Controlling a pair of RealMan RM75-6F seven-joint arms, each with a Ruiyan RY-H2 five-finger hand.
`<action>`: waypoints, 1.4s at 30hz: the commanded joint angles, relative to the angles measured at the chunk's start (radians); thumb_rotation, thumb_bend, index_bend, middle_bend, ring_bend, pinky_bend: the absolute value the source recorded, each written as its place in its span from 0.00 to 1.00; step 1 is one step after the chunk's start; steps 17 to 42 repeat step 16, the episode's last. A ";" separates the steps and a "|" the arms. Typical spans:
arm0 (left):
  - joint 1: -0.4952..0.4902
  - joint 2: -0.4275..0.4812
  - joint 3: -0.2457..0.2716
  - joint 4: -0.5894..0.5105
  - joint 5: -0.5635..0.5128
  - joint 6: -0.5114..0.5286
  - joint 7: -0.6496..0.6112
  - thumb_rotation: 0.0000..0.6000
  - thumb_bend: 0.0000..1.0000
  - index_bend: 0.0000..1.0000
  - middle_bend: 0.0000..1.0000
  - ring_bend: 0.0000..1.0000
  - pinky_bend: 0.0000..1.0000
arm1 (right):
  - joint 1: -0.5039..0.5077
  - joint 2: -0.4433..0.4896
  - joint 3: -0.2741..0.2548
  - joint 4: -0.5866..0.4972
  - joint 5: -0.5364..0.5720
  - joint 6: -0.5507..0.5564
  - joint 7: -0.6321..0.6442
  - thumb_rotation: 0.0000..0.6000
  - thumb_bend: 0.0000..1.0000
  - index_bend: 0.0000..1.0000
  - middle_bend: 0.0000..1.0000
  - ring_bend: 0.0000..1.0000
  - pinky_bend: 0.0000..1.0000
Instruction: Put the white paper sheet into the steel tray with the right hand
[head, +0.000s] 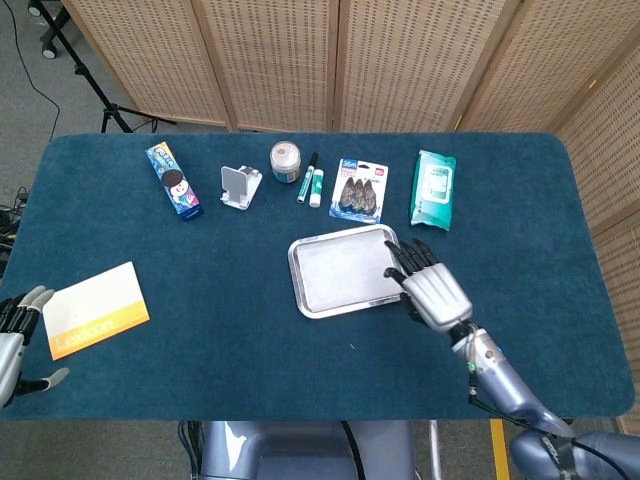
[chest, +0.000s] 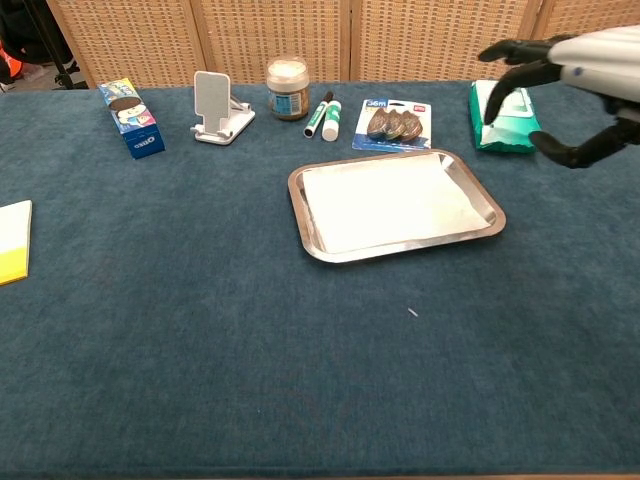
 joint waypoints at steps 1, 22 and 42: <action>0.009 -0.002 0.006 -0.002 0.013 0.014 0.007 1.00 0.00 0.00 0.00 0.00 0.00 | -0.088 0.062 -0.054 0.043 -0.085 0.077 0.111 1.00 0.59 0.28 0.00 0.00 0.00; 0.066 -0.038 0.024 0.012 0.074 0.112 0.062 1.00 0.00 0.00 0.00 0.00 0.00 | -0.414 0.083 -0.099 0.171 -0.201 0.473 0.295 1.00 0.00 0.06 0.00 0.00 0.00; 0.066 -0.038 0.024 0.012 0.074 0.112 0.062 1.00 0.00 0.00 0.00 0.00 0.00 | -0.414 0.083 -0.099 0.171 -0.201 0.473 0.295 1.00 0.00 0.06 0.00 0.00 0.00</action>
